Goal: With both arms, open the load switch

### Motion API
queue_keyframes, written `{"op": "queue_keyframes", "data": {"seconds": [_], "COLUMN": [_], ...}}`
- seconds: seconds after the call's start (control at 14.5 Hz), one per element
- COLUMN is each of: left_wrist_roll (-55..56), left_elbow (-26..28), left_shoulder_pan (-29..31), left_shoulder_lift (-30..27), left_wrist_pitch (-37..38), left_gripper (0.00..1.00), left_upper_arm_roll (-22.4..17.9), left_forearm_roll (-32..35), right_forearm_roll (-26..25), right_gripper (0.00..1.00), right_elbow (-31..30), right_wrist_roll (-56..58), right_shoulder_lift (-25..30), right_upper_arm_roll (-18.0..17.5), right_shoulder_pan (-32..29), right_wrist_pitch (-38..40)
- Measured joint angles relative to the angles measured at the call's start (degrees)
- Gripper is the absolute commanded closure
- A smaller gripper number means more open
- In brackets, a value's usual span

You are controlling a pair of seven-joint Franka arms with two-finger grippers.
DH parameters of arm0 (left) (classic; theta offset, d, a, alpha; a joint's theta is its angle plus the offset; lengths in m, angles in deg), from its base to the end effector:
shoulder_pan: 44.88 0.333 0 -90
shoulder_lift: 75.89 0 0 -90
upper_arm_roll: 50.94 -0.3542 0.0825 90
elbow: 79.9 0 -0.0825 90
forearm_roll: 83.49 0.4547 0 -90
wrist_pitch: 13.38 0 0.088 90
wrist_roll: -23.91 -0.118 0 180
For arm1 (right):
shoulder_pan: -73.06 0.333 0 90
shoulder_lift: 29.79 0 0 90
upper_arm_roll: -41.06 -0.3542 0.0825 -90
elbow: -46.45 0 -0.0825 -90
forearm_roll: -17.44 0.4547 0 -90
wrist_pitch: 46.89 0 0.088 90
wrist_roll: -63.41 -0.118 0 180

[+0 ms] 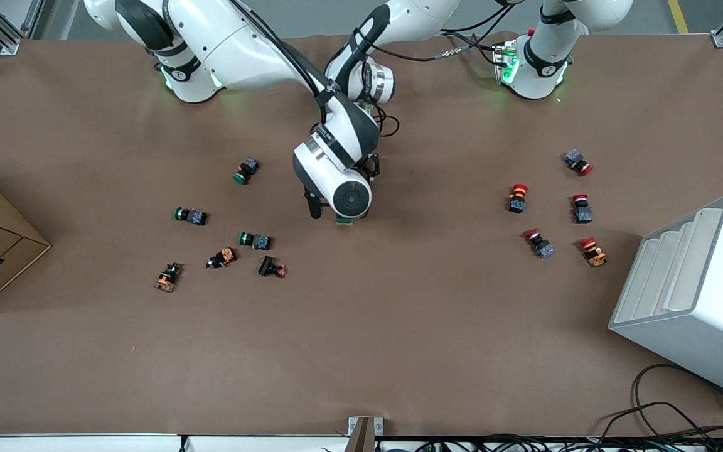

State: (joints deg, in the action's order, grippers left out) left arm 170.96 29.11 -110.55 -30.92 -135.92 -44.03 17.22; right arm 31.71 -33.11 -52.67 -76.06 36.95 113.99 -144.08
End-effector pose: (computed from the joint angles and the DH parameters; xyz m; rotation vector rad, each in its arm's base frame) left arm 0.2414 -0.6068 0.0325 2.6674 -0.1937 1.5798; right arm 0.5199 0.5454 0.1784 2.0789 -1.6530 -0.5021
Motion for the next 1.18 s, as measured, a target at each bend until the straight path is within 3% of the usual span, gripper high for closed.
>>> {"op": "queue_keyframes", "data": {"seconds": [0.48,0.76,0.97,1.18], "left_wrist_roll": [0.3,0.3,0.4,-1.5], "left_elbow": [0.0,-0.1,-0.2,-2.8], "left_shoulder_pan": [-0.3,-0.3,-0.3,-0.5], "left_shoulder_lift": [0.1,0.1,0.1,0.1], "left_wrist_pitch": [0.2,0.2,0.2,-0.2], "left_gripper": [0.00,0.00,0.00,0.00], "left_upper_arm_roll": [-0.2,-0.2,-0.2,1.2], "left_forearm_roll": [0.0,0.0,-0.3,-8.2], "right_forearm_roll": [-1.4,-8.6,-11.3,-12.1], "right_gripper": [0.00,0.00,0.00,0.00], "right_elbow": [1.2,2.1,2.1,2.1], "right_wrist_roll": [11.0,28.3,44.1,65.4], "right_shoulder_lift": [1.9,7.2,11.7,16.6], "right_upper_arm_roll": [0.7,1.0,1.2,1.4], "right_shoulder_pan": [-3.4,-10.4,-15.5,-22.7], "right_wrist_pitch": [0.9,2.4,2.6,2.7]}}
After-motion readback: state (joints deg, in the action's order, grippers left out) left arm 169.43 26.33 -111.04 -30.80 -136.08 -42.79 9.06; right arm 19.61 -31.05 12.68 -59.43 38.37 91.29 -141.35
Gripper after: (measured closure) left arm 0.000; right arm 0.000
